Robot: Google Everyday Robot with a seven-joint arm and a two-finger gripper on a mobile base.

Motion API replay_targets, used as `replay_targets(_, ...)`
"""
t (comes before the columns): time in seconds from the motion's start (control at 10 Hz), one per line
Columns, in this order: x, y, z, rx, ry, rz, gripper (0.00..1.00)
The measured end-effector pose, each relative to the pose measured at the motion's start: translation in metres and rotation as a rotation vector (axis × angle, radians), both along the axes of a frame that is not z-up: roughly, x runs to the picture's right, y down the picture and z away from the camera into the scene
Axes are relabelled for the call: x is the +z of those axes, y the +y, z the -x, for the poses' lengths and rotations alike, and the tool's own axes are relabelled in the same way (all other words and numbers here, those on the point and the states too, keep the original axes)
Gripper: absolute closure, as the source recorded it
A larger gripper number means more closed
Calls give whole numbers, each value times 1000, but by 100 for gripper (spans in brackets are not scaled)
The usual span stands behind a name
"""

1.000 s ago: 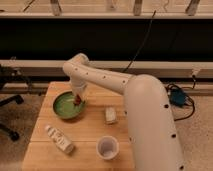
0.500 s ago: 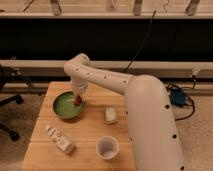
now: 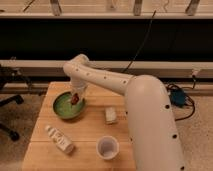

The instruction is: Place the pepper in the ceramic bowl

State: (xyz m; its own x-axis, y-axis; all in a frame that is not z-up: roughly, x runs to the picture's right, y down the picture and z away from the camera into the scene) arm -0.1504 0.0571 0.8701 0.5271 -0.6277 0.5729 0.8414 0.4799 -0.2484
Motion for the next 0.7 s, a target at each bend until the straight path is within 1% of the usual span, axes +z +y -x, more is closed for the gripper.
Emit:
replay_targets(0.1, 0, 0, -2, 3, 1, 1, 80)
replay_targets(0.2, 1, -1, -4, 6, 3, 1, 80)
replay_targets(0.3, 1, -1, -4, 7, 2, 2, 73)
replay_targets(0.4, 1, 0, -3, 7, 1, 4, 61)
replay_targets(0.5, 1, 0, -3, 8, 1, 5, 54)
replay_targets(0.6, 1, 1, -5, 9, 1, 6, 46)
replay_targets(0.7, 0, 2, -5, 10, 2, 7, 44)
